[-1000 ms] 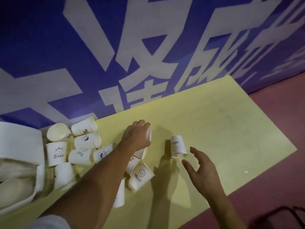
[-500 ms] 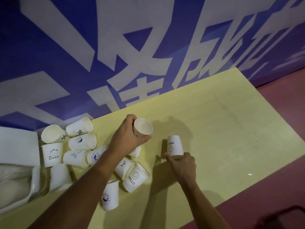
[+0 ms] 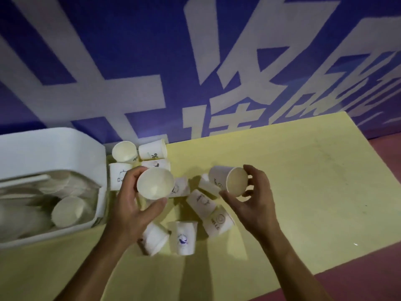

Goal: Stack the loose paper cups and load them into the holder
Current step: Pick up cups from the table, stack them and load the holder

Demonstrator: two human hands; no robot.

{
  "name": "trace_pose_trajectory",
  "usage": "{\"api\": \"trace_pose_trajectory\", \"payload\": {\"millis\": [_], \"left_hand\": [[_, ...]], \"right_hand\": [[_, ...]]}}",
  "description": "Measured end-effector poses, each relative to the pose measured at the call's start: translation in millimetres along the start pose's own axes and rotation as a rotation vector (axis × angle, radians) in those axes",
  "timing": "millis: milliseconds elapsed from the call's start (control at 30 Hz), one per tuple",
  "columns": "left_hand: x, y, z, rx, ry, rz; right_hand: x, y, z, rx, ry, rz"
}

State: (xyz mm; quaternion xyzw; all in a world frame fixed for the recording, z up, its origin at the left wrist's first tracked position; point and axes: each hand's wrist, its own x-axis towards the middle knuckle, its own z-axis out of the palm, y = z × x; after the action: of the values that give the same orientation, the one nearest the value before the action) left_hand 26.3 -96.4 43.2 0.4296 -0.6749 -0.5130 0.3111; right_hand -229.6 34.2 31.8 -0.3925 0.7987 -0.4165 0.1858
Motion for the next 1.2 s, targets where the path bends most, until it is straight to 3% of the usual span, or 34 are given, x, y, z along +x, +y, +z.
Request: {"api": "trace_pose_trajectory", "payload": {"millis": [267,467,833,1200], "left_hand": [[-78.2,-35.7,-158.4,0.043,0.07,-0.097],[-116.8,-72.9,-235.0,0.113,0.094,-0.144],[-128.1,-100.2,-268.7,0.189,0.192,-0.099],[-125.0,-106.4,-270.5,0.198,0.207,-0.077]], "right_hand": [[-58.4,-138.2,129.2,0.054,-0.203,-0.227],[-97.0,-182.9,213.8,0.062,-0.286,-0.321],[-98.3,-190.1,302.2,-0.016,-0.344,-0.35],[-96.3,-158.0,338.2,-0.119,-0.323,-0.216]]}}
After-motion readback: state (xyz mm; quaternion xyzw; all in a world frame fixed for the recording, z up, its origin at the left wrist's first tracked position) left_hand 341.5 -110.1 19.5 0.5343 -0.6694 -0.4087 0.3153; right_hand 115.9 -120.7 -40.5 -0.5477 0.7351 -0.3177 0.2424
